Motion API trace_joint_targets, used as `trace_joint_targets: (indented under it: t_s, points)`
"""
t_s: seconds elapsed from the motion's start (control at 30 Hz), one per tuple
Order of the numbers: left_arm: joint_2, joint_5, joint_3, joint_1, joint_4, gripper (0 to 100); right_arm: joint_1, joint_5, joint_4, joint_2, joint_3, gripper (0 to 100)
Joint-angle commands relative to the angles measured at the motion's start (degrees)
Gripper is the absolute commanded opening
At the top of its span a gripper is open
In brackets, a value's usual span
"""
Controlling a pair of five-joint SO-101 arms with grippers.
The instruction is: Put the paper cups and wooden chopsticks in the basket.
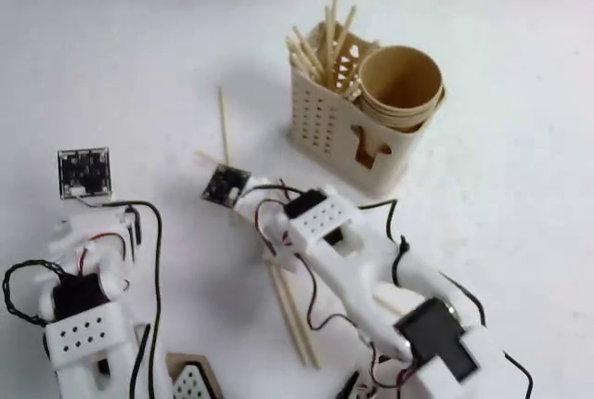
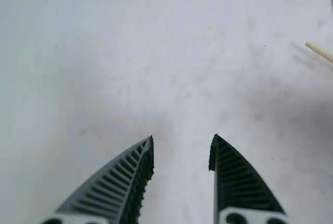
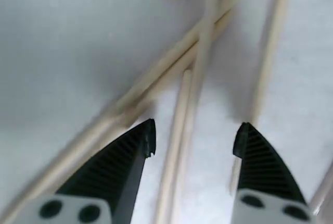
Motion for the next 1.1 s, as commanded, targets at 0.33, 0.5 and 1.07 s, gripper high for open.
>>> trace_joint_targets:
  t_s: [0.33, 0.5, 1.07]
  points:
    - [-1.1, -0.35, 0.0, -0.48, -0.97, 18, 3.74, 0.53, 10.86, 20.35, -21.71, 2.3]
    - [-1.1, -0.44, 0.0, -0.48, -0.97, 18, 3.74, 0.44, 16.84, 18.42, -25.93, 2.0]
    - [-1.1, -0.44, 0.09, -0.48, -0.97, 18, 4.0, -0.09, 26.24, -10.59, -28.66, 2.0]
